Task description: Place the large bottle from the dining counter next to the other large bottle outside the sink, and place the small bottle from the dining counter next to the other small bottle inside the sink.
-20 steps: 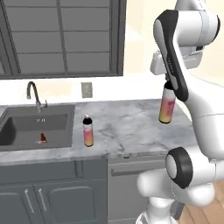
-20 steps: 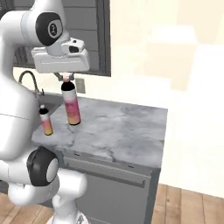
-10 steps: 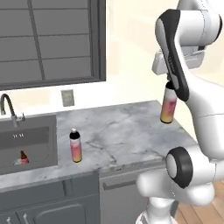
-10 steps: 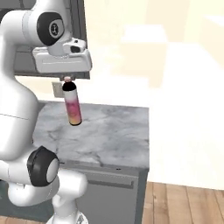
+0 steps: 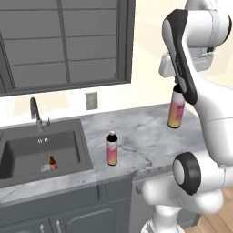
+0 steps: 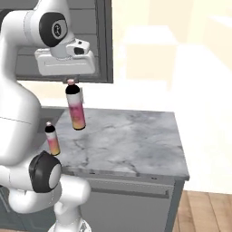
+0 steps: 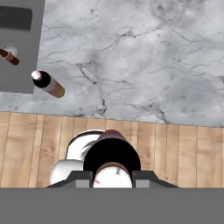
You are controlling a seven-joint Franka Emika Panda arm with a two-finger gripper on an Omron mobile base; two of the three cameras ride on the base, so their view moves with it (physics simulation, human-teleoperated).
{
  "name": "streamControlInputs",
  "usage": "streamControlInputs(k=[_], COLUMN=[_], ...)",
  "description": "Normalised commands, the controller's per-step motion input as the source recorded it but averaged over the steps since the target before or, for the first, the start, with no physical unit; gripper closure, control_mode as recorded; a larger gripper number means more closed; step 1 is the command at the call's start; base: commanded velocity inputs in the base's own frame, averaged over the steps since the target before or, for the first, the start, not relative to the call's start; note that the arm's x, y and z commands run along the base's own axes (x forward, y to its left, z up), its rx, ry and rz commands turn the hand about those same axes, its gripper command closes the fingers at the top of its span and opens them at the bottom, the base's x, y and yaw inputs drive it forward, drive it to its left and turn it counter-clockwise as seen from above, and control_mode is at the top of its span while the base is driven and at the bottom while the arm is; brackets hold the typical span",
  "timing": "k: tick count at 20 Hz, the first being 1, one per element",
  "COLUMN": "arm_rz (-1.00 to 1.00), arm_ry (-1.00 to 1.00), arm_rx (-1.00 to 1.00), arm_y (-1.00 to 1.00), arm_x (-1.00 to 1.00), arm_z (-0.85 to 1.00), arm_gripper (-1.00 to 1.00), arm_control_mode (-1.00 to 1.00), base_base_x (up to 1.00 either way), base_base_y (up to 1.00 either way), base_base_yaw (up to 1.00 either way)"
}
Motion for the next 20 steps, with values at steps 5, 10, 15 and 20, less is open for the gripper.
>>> streamControlInputs(k=[5, 10, 15, 20], arm_rz=[0.00, 0.00, 0.00, 0.00], arm_ry=[0.00, 0.00, 0.00, 0.00], arm_rx=[0.00, 0.00, 0.00, 0.00], arm_y=[0.00, 0.00, 0.00, 0.00], arm_x=[0.00, 0.00, 0.00, 0.00], arm_z=[0.00, 0.00, 0.00, 0.00], arm_gripper=[1.00, 1.00, 1.00, 1.00], arm_control_mode=[1.00, 1.00, 1.00, 1.00], base_base_x=[0.32, 0.13, 0.00, 0.00], base_base_y=[0.34, 0.00, 0.00, 0.00], base_base_yaw=[-0.06, -0.01, 0.00, 0.00])
